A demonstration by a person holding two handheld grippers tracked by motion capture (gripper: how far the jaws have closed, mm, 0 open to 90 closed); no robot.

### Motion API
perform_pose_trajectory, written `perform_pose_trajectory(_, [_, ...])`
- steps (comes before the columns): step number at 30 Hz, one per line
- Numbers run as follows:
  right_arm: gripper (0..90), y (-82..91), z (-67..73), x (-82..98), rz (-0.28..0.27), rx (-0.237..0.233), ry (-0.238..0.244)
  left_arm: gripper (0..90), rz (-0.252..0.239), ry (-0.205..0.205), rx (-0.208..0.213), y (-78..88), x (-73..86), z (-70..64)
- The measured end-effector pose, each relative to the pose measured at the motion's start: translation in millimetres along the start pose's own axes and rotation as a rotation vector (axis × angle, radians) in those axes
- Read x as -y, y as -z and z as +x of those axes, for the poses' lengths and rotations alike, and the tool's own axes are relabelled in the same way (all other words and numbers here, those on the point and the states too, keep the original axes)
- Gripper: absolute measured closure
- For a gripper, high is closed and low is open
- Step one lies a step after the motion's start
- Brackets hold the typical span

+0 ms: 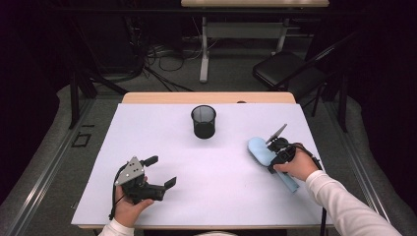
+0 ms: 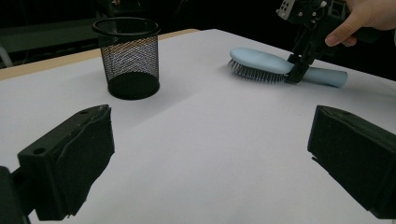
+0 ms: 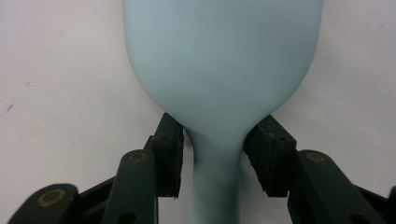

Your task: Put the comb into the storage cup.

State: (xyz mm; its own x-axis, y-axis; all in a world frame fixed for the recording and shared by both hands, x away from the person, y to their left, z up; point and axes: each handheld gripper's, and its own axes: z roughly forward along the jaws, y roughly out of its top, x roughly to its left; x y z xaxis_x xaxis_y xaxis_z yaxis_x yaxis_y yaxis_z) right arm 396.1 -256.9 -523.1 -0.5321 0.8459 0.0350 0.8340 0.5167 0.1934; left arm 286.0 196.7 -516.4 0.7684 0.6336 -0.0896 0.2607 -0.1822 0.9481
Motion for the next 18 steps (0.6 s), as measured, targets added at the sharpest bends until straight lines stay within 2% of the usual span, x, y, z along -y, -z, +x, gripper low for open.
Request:
perform_pose_trajectory(5, [60.5, 0.7, -0.6, -0.8, 0.041, 0.014, 0.021, 0.6, 0.002, 0.001, -0.003, 0.3, 0.0, 0.1])
perform_pose_trajectory(6, [61.0, 0.4, -0.5, -0.7, 0.042, 0.014, 0.022, 0.6, 0.001, 0.001, -0.003, 0.3, 0.0, 0.2])
perform_pose_trajectory(7, [61.4, -1.7, 0.2, 0.3, 0.018, 0.004, 0.007, 0.7, 0.001, 0.0, -0.003, 0.3, 0.0, 0.1])
perform_pose_trajectory(8, [61.8, -1.6, 1.2, 0.5, 0.023, 0.004, -0.004, 0.6, 0.002, 0.0, -0.002, 0.3, 0.0, 0.1])
perform_pose_trajectory(9, [62.0, -2.2, 0.0, 0.3, 0.018, 0.005, 0.017, 0.6, 0.002, 0.0, -0.002, 0.3, 0.0, 0.0])
perform_pose_trajectory(14, [62.6, -0.5, 0.5, -0.3, 0.045, 0.016, 0.022, 0.6, 0.003, -0.001, -0.003, 0.2, -0.1, 0.0])
perform_pose_trajectory(18, [63.3, -1.2, 0.6, 0.4, 0.037, 0.017, 0.024, 0.6, 0.002, 0.0, -0.003, 0.3, 0.0, 0.1])
